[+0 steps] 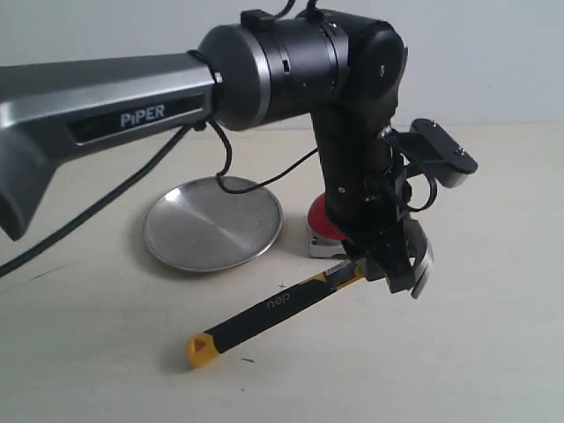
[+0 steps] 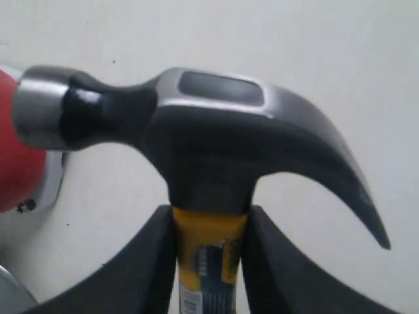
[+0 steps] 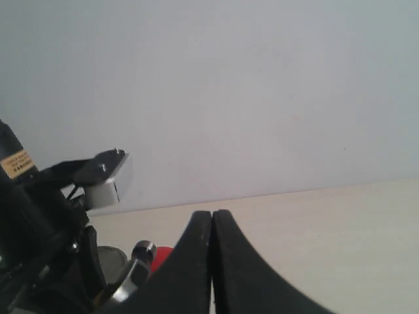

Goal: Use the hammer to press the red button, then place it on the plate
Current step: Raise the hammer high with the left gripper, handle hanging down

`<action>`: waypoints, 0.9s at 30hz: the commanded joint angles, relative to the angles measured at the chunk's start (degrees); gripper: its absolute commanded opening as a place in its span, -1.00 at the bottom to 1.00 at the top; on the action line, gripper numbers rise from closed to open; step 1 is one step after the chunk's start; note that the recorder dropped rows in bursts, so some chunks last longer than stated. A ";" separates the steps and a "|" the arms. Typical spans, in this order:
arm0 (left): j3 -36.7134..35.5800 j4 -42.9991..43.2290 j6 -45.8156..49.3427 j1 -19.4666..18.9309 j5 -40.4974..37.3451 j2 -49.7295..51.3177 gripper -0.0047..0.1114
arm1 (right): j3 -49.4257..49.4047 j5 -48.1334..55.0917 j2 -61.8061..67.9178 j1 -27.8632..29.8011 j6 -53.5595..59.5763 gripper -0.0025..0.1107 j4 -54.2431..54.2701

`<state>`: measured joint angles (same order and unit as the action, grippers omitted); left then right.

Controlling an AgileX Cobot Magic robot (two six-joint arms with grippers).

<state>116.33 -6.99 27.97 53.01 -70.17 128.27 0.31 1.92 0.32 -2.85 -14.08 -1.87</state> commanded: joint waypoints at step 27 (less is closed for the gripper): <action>0.93 -25.03 4.57 -8.35 0.21 -12.30 -0.92 | -0.31 -0.80 -0.32 0.25 0.54 -0.96 0.01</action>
<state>116.33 -28.68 32.39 45.97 -70.74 118.78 0.31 1.92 0.32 -2.85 -14.08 -1.87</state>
